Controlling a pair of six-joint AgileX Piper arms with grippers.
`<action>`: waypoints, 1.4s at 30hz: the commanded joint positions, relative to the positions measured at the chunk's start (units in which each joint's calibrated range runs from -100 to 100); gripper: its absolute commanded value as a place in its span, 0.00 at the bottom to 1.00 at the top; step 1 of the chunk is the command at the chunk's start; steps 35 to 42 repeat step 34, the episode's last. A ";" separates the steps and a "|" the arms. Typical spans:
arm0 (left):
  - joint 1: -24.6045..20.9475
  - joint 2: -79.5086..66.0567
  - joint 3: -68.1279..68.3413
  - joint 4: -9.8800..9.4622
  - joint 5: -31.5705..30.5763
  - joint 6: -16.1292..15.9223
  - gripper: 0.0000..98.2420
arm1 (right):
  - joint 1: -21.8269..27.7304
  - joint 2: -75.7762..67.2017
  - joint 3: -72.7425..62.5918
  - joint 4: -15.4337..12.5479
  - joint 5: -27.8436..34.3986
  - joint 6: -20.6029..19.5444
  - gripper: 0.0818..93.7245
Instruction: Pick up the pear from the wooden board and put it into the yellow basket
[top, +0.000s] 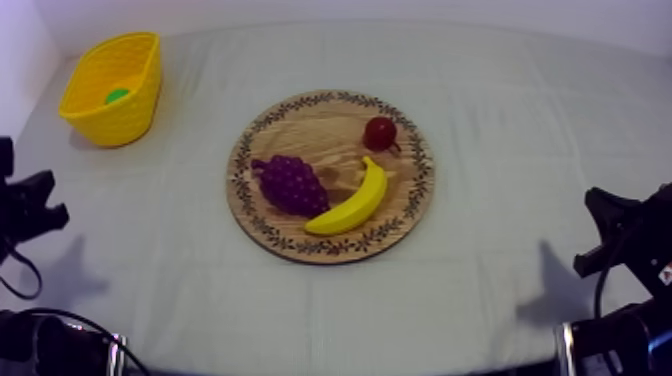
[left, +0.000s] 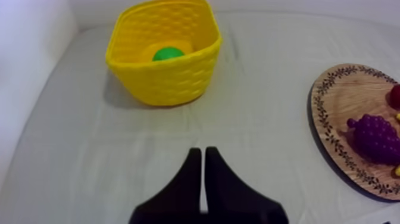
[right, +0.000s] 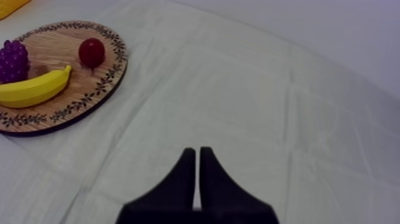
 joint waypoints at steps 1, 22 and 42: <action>-0.35 -7.89 5.24 -0.56 0.60 0.63 0.00 | 0.00 -0.04 -0.05 -0.01 0.04 0.00 0.00; -1.83 -18.54 14.10 -4.95 -5.41 7.93 0.00 | 0.00 -0.04 -0.05 -0.01 0.04 -0.02 0.00; -1.83 -18.56 14.34 -5.02 -6.12 12.94 0.00 | 0.00 -0.04 -0.05 -0.01 0.04 0.00 0.00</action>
